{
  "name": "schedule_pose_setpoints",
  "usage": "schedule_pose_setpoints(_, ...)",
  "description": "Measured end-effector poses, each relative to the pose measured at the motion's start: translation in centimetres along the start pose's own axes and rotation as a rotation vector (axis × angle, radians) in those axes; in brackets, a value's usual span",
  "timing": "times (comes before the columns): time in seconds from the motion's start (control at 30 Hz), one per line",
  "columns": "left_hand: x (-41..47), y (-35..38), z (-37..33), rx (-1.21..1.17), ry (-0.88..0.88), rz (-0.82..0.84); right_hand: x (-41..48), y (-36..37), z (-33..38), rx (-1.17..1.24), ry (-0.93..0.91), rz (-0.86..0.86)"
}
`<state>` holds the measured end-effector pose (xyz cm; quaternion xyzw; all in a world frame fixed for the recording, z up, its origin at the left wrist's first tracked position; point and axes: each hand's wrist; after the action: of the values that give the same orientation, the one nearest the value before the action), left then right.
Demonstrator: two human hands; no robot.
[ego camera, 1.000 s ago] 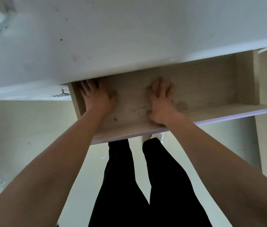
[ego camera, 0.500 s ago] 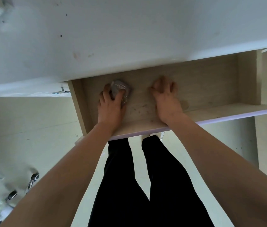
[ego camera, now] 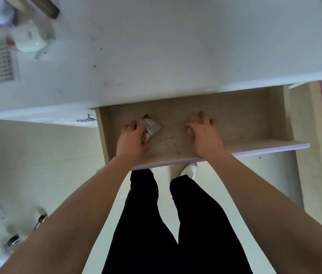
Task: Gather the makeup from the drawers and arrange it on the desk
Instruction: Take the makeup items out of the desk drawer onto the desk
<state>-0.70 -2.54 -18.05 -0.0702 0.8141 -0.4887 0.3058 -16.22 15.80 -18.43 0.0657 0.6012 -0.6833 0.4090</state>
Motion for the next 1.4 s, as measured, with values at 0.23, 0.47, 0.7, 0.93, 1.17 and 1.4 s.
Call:
schedule_pose_setpoints(0.23,-5.6,-6.8,-3.3,-0.058,0.099,-0.148,-5.7,-6.9,2.8,0.112,-0.074,-0.040)
schedule_pose_setpoints(0.47,-8.3,-15.8,-2.5,-0.117,-0.005,-0.440,-6.9,-12.1,9.0,0.144,-0.256,-0.114)
schedule_pose_setpoints(0.7,-8.1,-20.8,3.8,-0.207,-0.152,-0.436,-5.4,-14.2,14.9,0.089,-0.349,-0.145)
schedule_pose_setpoints(0.93,-3.5,-22.5,11.3,-0.255,-0.123,-0.286,-3.0,-13.5,19.7,0.067,-0.209,-0.084)
schedule_pose_setpoints(1.17,2.4,-24.5,17.8,-0.090,0.108,-0.118,1.0,-12.4,27.3,0.089,-0.156,-0.080)
schedule_pose_setpoints(1.4,4.2,-25.0,21.2,-0.100,0.235,-0.067,3.9,-11.8,32.8,0.033,-0.138,-0.049)
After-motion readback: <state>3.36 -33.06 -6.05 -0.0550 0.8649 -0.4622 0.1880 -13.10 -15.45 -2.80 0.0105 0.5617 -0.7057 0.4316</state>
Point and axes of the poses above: each hand's wrist, its own x-axis towards the middle knuckle, its own y-axis out of the palm, z = x × y, and after that the axes turned 6 degrees about y, right-handed
